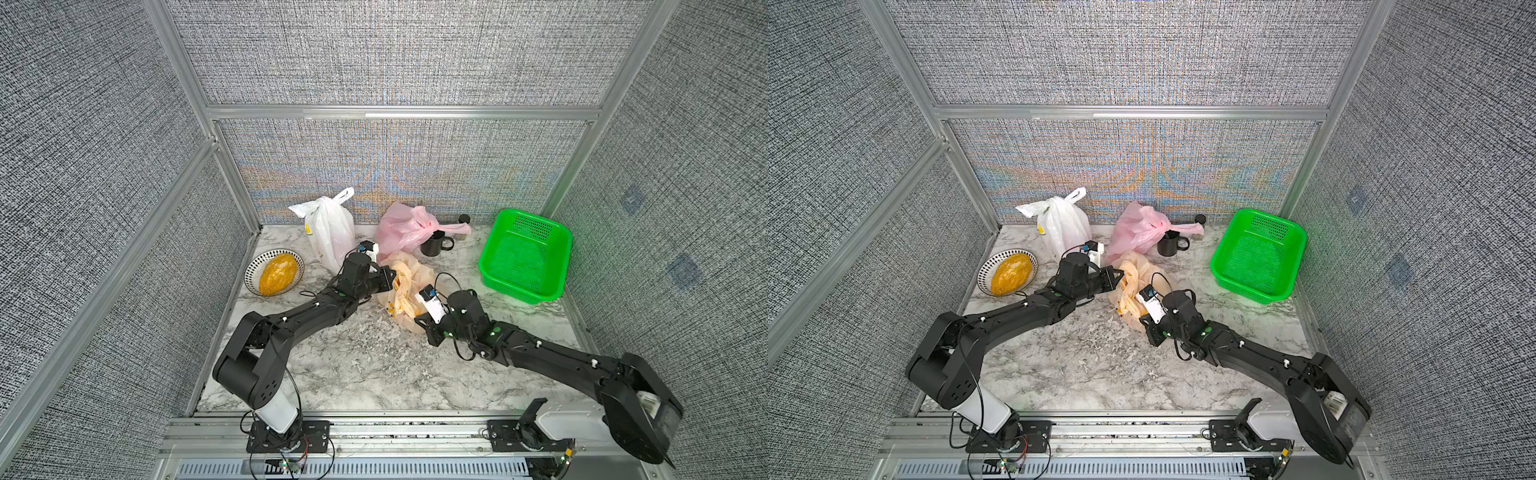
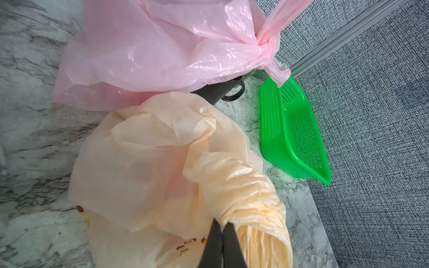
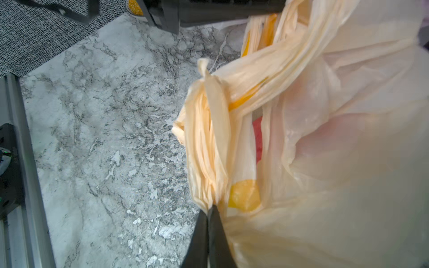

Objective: Untie the knot of a plastic bag & take out the apple
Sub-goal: Untie the plastic bag at the center of the board.

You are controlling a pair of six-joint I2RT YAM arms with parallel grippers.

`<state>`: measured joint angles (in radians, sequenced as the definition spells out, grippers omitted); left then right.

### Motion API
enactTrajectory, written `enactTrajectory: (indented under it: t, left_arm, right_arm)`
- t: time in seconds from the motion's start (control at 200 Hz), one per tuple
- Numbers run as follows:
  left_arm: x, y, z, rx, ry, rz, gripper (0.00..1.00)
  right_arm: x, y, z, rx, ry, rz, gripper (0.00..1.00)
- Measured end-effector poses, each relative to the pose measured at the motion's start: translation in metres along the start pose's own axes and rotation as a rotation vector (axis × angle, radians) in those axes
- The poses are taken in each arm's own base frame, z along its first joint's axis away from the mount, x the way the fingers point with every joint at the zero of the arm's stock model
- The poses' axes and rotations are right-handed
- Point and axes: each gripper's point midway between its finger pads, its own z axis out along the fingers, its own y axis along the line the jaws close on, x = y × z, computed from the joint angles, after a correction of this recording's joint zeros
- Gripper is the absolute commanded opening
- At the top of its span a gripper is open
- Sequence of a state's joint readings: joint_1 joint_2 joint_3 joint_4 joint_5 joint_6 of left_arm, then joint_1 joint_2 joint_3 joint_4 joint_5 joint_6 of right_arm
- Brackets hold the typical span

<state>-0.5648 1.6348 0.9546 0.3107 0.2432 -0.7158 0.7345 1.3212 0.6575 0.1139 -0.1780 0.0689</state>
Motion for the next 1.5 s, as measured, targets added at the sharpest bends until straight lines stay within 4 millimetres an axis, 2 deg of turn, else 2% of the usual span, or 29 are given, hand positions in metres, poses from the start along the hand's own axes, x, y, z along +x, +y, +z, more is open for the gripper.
enactTrajectory:
  t: [0.15, 0.32, 0.415, 0.546, 0.671, 0.751, 0.946, 1.156, 1.231, 1.296, 1.336, 1.406, 1.441, 1.496]
  left_arm:
    - [-0.002, -0.005, 0.0, 0.03, -0.01, 0.005, 0.0]
    - [-0.015, -0.008, -0.003, 0.045, -0.076, 0.017, 0.0]
    - [-0.015, -0.009, -0.005, 0.052, -0.087, 0.021, 0.0]
    - [-0.015, -0.009, -0.007, 0.057, -0.09, 0.025, 0.0]
    - [-0.017, -0.012, -0.009, 0.065, -0.099, 0.034, 0.0]
    - [-0.016, -0.013, -0.011, 0.069, -0.098, 0.037, 0.0]
    - [-0.014, -0.015, -0.01, 0.084, -0.085, 0.042, 0.0]
    - [-0.013, -0.018, -0.008, 0.097, -0.076, 0.047, 0.0]
    - [-0.012, -0.019, -0.005, 0.11, -0.066, 0.05, 0.02]
    - [-0.011, -0.021, -0.003, 0.12, -0.058, 0.052, 0.08]
    - [-0.01, -0.023, -0.002, 0.13, -0.053, 0.054, 0.15]
    - [-0.009, -0.025, -0.002, 0.139, -0.046, 0.059, 0.32]
    - [-0.008, -0.025, -0.002, 0.14, -0.045, 0.059, 0.41]
    - [-0.006, -0.024, -0.005, 0.138, -0.041, 0.058, 0.48]
  right_arm:
    - [-0.008, 0.001, 0.002, -0.005, 0.001, 0.014, 0.0]
    - [-0.035, 0.007, -0.016, -0.015, 0.002, 0.014, 0.39]
    - [-0.06, 0.006, -0.033, -0.014, -0.033, 0.017, 0.51]
    - [-0.09, -0.012, -0.055, 0.024, -0.101, 0.036, 0.56]
    - [-0.103, -0.042, -0.062, 0.075, -0.127, 0.078, 0.58]
    - [-0.104, -0.063, -0.054, 0.12, -0.111, 0.101, 0.6]
    - [-0.092, -0.08, -0.011, 0.127, -0.007, 0.083, 0.64]
    - [-0.071, -0.081, 0.023, 0.091, 0.068, 0.079, 0.67]
    - [-0.065, -0.08, 0.032, 0.075, 0.081, 0.081, 0.65]
    - [-0.065, -0.078, 0.038, 0.059, 0.078, 0.082, 0.59]
    - [-0.065, -0.078, 0.041, 0.053, 0.074, 0.086, 0.48]
    - [-0.065, -0.078, 0.045, 0.046, 0.07, 0.099, 0.13]
    - [-0.065, -0.078, 0.045, 0.045, 0.071, 0.106, 0.0]
    - [-0.066, -0.078, 0.045, 0.046, 0.063, 0.113, 0.0]
